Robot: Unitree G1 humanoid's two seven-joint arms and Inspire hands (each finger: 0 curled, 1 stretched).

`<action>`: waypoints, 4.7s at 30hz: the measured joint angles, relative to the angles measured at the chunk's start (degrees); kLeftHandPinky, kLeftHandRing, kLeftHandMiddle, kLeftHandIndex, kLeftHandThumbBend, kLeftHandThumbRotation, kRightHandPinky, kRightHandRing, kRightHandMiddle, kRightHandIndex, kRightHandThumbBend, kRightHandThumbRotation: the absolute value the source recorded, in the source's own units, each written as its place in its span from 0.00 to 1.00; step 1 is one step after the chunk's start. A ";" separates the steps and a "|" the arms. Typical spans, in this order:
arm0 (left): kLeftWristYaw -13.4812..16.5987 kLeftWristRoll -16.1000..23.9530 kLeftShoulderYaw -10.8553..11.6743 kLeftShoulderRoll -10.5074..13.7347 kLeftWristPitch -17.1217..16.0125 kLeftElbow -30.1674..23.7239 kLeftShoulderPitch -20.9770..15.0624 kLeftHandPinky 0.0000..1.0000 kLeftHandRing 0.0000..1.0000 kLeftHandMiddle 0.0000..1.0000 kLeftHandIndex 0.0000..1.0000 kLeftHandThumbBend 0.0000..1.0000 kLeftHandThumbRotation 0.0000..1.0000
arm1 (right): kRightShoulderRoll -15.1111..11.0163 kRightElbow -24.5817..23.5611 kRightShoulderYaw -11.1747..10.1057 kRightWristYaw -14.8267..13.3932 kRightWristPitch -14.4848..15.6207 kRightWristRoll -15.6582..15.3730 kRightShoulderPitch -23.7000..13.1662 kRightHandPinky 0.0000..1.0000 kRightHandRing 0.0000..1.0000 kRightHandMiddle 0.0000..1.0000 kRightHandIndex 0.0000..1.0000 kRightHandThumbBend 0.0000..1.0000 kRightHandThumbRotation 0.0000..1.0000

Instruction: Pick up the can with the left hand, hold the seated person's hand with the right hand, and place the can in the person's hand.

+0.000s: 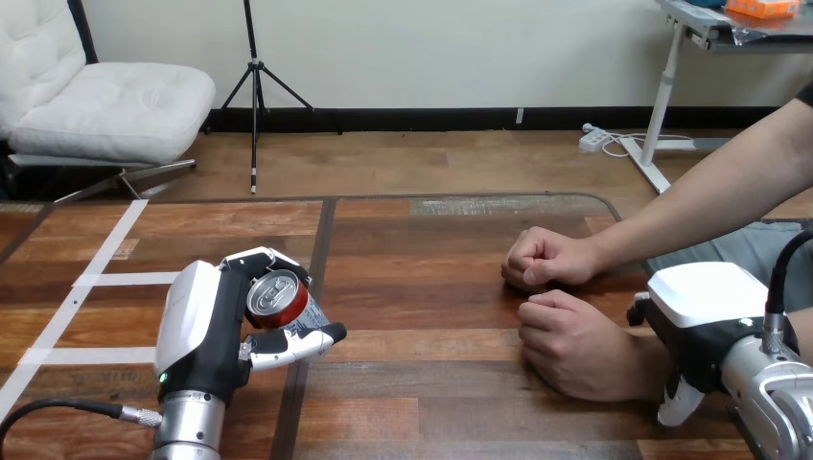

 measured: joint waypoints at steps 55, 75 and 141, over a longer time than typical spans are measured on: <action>0.01 0.00 0.03 0.03 0.00 0.00 0.03 0.32 0.39 0.46 0.48 0.68 0.00 | -1.70 11.49 4.18 -0.31 2.65 -0.04 -5.18 0.41 0.59 0.67 0.71 0.74 0.01; 0.17 0.03 0.15 0.05 0.00 0.00 0.07 0.32 0.39 0.46 0.48 0.69 0.00 | -1.69 15.66 4.18 -10.49 2.47 4.61 -5.17 0.10 0.21 0.35 0.55 0.76 0.00; 0.20 -0.03 1.24 0.08 -0.02 0.00 0.09 0.32 0.39 0.46 0.48 0.69 0.00 | -3.40 11.96 3.84 -17.10 2.95 13.58 -3.77 0.15 0.28 0.40 0.54 0.75 0.00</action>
